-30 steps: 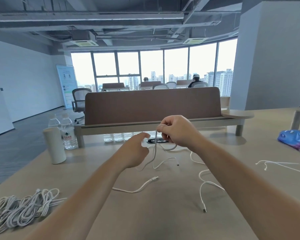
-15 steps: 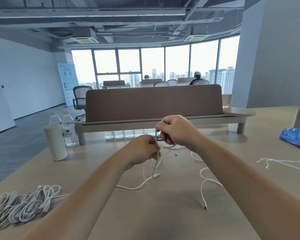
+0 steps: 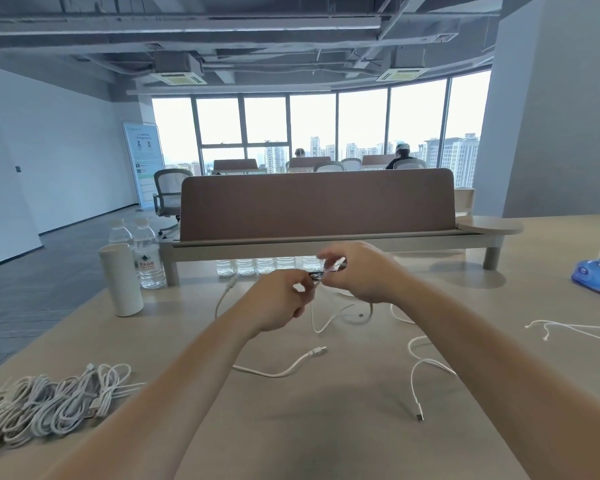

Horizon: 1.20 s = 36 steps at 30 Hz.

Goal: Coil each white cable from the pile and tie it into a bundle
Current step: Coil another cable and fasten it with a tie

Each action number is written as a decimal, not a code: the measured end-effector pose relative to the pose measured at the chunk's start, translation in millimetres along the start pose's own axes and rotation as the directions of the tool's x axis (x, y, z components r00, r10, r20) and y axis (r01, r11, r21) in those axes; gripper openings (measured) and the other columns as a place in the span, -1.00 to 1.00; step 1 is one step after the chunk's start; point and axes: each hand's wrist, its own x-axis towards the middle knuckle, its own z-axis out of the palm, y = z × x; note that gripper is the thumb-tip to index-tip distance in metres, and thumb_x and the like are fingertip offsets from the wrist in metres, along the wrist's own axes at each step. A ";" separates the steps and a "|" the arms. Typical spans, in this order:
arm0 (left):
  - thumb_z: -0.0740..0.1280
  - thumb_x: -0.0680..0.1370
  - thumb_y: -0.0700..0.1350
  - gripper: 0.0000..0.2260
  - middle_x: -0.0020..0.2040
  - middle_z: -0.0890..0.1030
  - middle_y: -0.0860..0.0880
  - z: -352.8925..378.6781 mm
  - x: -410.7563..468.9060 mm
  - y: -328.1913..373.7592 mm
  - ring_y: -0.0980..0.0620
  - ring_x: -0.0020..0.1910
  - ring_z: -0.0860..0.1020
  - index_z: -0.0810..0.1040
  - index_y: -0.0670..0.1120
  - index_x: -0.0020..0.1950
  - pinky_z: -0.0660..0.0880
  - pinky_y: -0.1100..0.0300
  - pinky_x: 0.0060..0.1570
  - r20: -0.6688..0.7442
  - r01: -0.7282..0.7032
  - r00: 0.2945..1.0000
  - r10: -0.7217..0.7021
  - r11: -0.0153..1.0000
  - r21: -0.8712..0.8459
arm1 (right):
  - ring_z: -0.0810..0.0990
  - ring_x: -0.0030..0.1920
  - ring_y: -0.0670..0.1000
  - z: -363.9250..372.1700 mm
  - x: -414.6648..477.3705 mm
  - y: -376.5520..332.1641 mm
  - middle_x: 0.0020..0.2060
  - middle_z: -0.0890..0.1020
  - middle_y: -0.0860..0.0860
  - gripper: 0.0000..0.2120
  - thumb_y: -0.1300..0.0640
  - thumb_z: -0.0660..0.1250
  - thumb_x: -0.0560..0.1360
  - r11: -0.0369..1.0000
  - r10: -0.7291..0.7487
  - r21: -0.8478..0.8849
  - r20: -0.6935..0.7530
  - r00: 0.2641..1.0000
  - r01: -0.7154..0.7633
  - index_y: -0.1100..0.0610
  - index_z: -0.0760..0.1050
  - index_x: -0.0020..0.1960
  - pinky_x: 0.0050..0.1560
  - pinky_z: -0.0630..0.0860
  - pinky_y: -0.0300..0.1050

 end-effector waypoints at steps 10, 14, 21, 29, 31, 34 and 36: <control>0.33 0.62 -0.16 -0.86 -0.32 0.60 0.01 -1.6 -5.2 -5.7 0.08 -0.41 0.47 0.66 -0.16 -0.03 0.40 0.23 -0.27 0.069 -0.018 0.997 0.021 0.999 -0.037 | 0.49 -0.38 0.00 3.0 -1.9 -0.8 -0.42 0.55 -0.03 -0.79 0.15 0.34 0.56 0.992 0.099 0.066 0.075 0.992 -0.104 0.04 0.56 -0.26 -0.37 0.37 -0.20; 0.35 0.61 -0.10 -0.85 -0.32 0.61 0.04 -11.9 -4.7 -14.0 0.13 -0.36 0.52 0.67 -0.13 -0.03 0.40 0.24 -0.25 0.071 -0.029 0.997 0.023 0.995 0.092 | 0.39 -0.33 0.06 -2.9 5.2 13.8 -0.33 0.52 0.16 -0.80 0.17 0.29 0.57 0.984 0.178 -0.014 -0.008 0.984 -0.178 0.28 0.62 -0.08 -0.31 0.34 -0.12; 0.24 0.65 -0.14 -0.82 -0.30 0.58 0.03 -21.7 -2.9 -22.5 0.12 -0.35 0.53 0.65 -0.05 0.01 0.46 0.18 -0.21 0.081 -0.028 0.997 0.007 0.966 0.258 | 0.60 -0.10 0.15 -2.6 13.3 27.3 -0.04 0.66 0.19 -0.78 0.15 0.25 0.59 0.943 0.253 -0.230 0.025 0.967 -0.241 0.21 0.64 0.05 -0.05 0.55 -0.05; 0.20 0.63 -0.23 -0.77 -0.33 0.56 0.08 -26.4 -0.8 -39.1 0.04 -0.35 0.49 0.60 -0.01 -0.07 0.39 0.20 -0.30 0.053 0.016 0.998 -0.034 0.954 0.299 | 0.62 0.06 0.19 -2.2 11.3 31.6 0.00 0.65 0.14 -0.78 0.17 0.24 0.56 0.944 0.294 -0.170 0.039 0.955 -0.283 0.17 0.61 0.10 0.11 0.57 0.01; 0.20 0.63 -0.22 -0.77 -0.33 0.60 0.10 -20.9 2.6 -43.5 0.04 -0.33 0.51 0.57 0.01 -0.12 0.41 0.19 -0.28 -0.013 0.030 1.000 -0.027 0.956 0.291 | 0.59 -0.03 0.17 1.0 11.8 31.1 -0.06 0.63 0.13 -0.79 0.18 0.24 0.56 0.948 0.289 -0.148 0.023 0.957 -0.283 0.19 0.62 0.08 0.01 0.55 -0.04; 0.20 0.61 -0.25 -0.73 -0.36 0.64 0.12 -15.5 8.2 -51.1 0.05 -0.27 0.57 0.53 0.05 -0.19 0.44 0.18 -0.24 -0.086 0.049 0.996 -0.024 0.951 0.305 | 0.40 -0.27 0.08 6.3 12.7 32.7 -0.21 0.57 0.24 -0.79 0.24 0.25 0.52 0.946 0.293 -0.138 -0.032 0.956 -0.294 0.30 0.62 0.02 -0.25 0.36 -0.11; 0.18 0.58 -0.30 -0.68 -0.38 0.61 0.11 -15.9 9.4 -57.7 0.05 -0.30 0.56 0.51 0.06 -0.23 0.42 0.18 -0.28 -0.143 0.075 0.989 -0.034 0.955 0.287 | 0.34 -0.29 0.05 8.0 14.1 30.7 -0.15 0.58 0.32 -0.79 0.22 0.28 0.51 0.953 0.284 -0.091 -0.063 0.957 -0.289 0.33 0.60 0.01 -0.26 0.30 -0.11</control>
